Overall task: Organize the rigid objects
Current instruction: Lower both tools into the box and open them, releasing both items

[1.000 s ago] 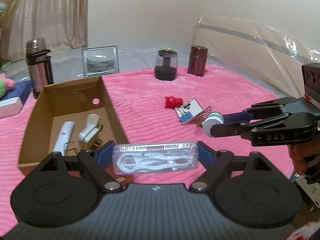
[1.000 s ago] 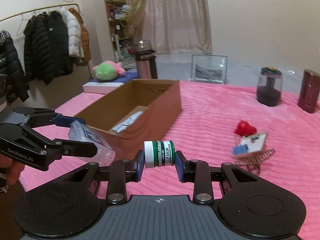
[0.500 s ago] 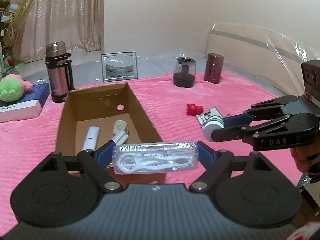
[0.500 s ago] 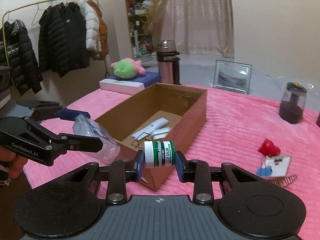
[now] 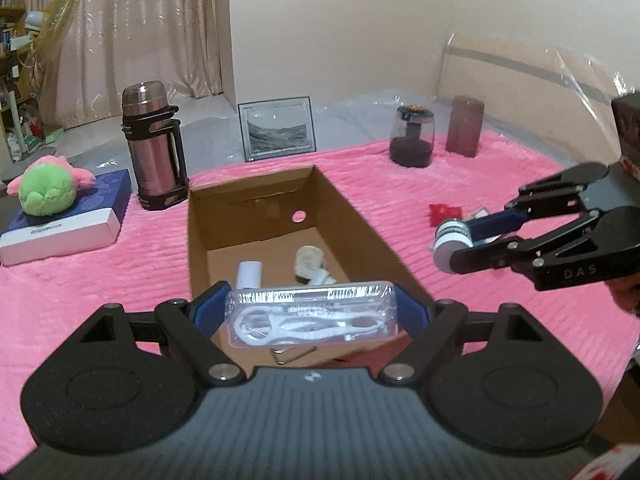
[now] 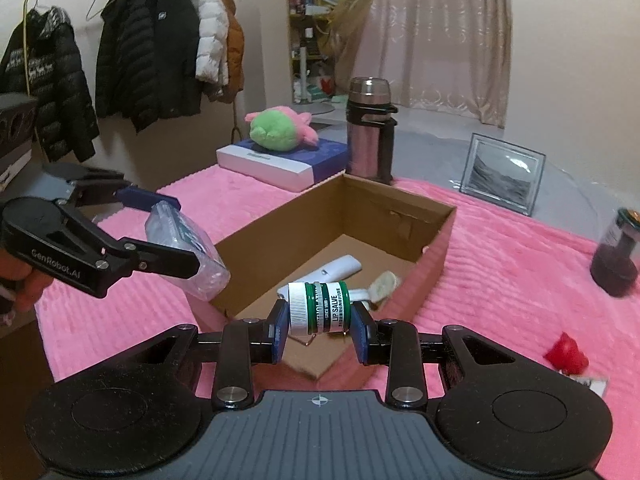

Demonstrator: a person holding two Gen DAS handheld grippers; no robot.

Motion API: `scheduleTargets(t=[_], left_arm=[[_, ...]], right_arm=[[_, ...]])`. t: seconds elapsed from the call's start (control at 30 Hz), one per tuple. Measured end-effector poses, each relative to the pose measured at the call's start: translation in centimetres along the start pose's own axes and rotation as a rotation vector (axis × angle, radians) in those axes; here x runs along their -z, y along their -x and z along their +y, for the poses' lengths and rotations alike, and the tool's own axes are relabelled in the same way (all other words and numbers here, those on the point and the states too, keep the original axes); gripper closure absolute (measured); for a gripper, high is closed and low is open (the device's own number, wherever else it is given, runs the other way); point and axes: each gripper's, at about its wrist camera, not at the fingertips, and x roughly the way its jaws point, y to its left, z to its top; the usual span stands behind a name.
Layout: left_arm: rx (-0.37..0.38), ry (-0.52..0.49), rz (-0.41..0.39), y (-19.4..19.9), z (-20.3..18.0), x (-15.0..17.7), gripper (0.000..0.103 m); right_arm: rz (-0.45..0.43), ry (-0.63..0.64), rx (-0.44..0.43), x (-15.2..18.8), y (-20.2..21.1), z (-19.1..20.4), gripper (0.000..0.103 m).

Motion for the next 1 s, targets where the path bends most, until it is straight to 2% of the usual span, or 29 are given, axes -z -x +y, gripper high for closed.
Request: scheduleTargets(t=[0.23, 0.53, 1.0], left_arm=[[0.033, -0.097, 0.077, -3.9, 2.2, -1.1, 0.02], [0.107, -0.254, 0.237, -9.8, 2.9, -1.0, 0.02], [0.237, -0.426, 0.465, -15.6, 3.1, -0.4, 0.02]], right_arm=[[0.076, 0.094, -0.012, -1.5, -4.8, -0.4, 0.074], [0.189, 0.234, -0.022, -1.1, -10.7, -1.0, 0.074], [0.346, 0.404, -0.067, -0.2, -16.1, -1.4, 0.074]])
